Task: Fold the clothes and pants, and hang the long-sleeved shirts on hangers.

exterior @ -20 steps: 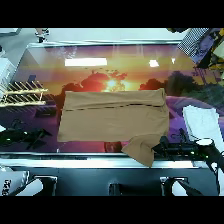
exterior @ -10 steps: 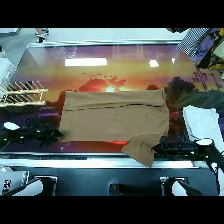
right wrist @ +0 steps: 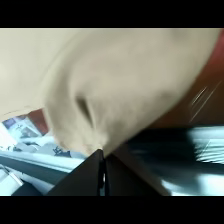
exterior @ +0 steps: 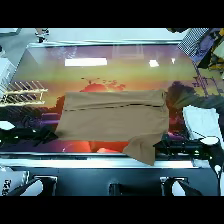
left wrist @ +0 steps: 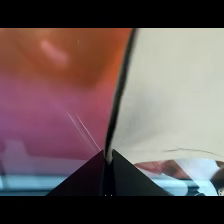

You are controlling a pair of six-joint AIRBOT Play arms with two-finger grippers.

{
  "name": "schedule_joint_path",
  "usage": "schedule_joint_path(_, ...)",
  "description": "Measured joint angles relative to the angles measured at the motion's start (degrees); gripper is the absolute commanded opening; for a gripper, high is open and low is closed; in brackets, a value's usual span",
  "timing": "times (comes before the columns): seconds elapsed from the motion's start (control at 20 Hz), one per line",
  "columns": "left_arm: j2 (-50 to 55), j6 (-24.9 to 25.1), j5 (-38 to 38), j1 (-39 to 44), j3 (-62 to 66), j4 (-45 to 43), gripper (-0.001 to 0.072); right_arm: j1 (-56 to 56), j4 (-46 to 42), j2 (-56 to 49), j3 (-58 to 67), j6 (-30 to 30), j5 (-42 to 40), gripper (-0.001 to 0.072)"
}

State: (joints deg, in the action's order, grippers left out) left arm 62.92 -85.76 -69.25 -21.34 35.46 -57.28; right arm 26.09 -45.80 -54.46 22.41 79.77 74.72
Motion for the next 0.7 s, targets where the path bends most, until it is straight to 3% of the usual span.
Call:
schedule_joint_path(0.4,-16.04,-5.25,-7.91,-2.25,0.22,-5.84,0.0015,0.0,-4.0,22.34,0.55,10.71,11.65,0.0026)
schedule_joint_path(0.55,-15.67,-5.33,-4.52,-2.32,0.42,-3.8,0.0015,0.0,0.17,23.12,1.01,10.16,7.91,0.0025)
schedule_joint_path(0.7,-12.22,-5.49,0.04,-1.27,1.97,-2.29,0.0015,-1.46,4.92,16.48,4.44,5.46,1.6,0.0025)
